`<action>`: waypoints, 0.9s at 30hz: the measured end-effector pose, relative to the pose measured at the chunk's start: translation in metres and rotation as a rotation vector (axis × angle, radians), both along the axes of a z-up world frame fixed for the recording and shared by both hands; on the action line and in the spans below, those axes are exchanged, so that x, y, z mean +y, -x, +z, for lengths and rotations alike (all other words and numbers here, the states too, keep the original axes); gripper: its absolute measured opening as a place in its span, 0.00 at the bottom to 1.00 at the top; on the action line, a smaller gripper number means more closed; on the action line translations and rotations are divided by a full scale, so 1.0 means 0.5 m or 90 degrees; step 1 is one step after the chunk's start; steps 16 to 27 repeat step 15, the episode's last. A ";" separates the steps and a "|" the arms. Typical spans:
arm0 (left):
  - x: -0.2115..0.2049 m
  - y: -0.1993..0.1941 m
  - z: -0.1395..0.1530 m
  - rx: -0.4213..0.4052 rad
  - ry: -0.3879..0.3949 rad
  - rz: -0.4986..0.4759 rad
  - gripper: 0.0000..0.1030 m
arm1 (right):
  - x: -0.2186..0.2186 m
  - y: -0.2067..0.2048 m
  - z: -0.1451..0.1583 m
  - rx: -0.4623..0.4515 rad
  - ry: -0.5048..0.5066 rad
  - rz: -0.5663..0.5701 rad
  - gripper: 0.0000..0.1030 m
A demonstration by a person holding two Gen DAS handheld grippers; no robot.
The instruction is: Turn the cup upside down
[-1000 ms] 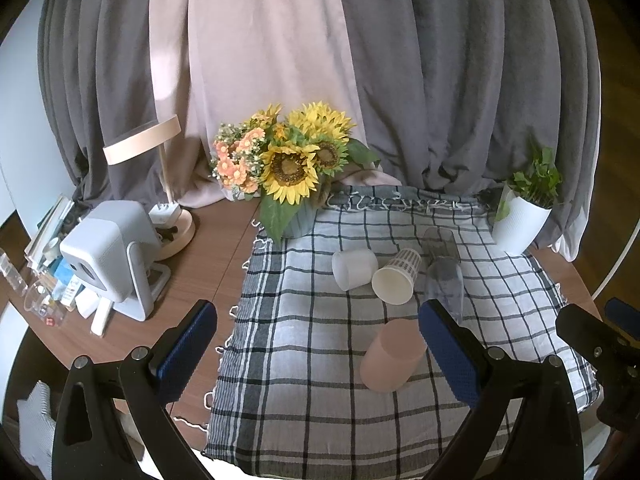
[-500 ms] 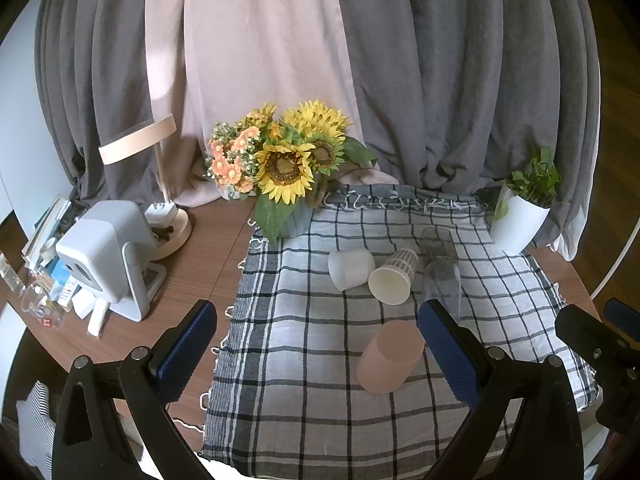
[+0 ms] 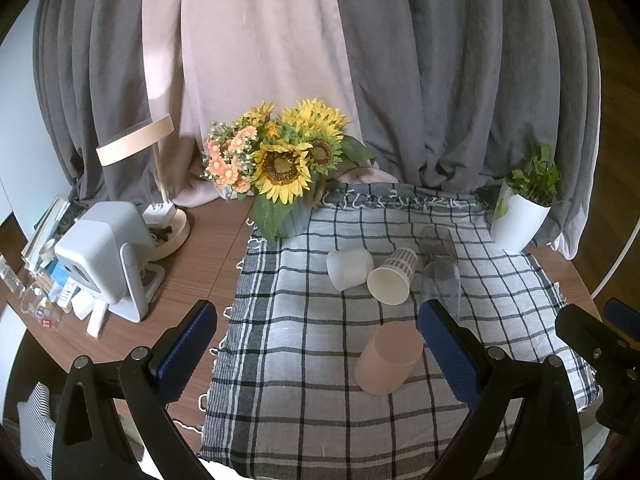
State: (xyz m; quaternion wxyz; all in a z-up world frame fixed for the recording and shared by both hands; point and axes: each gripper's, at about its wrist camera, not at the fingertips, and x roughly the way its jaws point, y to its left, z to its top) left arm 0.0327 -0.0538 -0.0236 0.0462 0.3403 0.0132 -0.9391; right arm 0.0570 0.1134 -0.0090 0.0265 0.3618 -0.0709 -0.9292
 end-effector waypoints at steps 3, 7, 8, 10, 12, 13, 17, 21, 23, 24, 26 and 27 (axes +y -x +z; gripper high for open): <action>0.001 0.003 -0.002 -0.001 0.001 0.001 1.00 | 0.001 0.000 -0.001 0.000 0.001 0.000 0.97; 0.001 0.006 -0.004 -0.002 0.001 0.001 1.00 | 0.002 0.005 -0.003 -0.004 0.001 0.000 0.97; 0.002 0.006 -0.004 -0.003 0.001 0.001 1.00 | 0.002 0.005 -0.003 -0.004 0.001 0.000 0.97; 0.001 0.006 -0.005 -0.003 -0.001 -0.001 1.00 | 0.001 0.006 -0.004 -0.005 0.001 0.000 0.97; -0.001 0.009 -0.008 -0.005 -0.001 -0.001 1.00 | -0.002 0.007 -0.005 -0.006 0.000 0.000 0.97; -0.001 0.010 -0.008 -0.005 -0.001 -0.001 1.00 | -0.002 0.008 -0.006 -0.007 0.000 0.000 0.97; -0.001 0.010 -0.008 -0.004 -0.001 -0.001 1.00 | -0.002 0.008 -0.006 -0.006 0.000 0.000 0.97; -0.001 0.010 -0.008 -0.004 -0.001 -0.001 1.00 | -0.002 0.008 -0.006 -0.006 0.000 0.000 0.97; -0.001 0.010 -0.008 -0.004 -0.001 -0.001 1.00 | -0.002 0.008 -0.006 -0.006 0.000 0.000 0.97; -0.001 0.010 -0.008 -0.004 -0.001 -0.001 1.00 | -0.002 0.008 -0.006 -0.006 0.000 0.000 0.97; -0.001 0.010 -0.008 -0.004 -0.001 -0.001 1.00 | -0.002 0.008 -0.006 -0.006 0.000 0.000 0.97; -0.001 0.010 -0.008 -0.004 -0.001 -0.001 1.00 | -0.002 0.008 -0.006 -0.006 0.000 0.000 0.97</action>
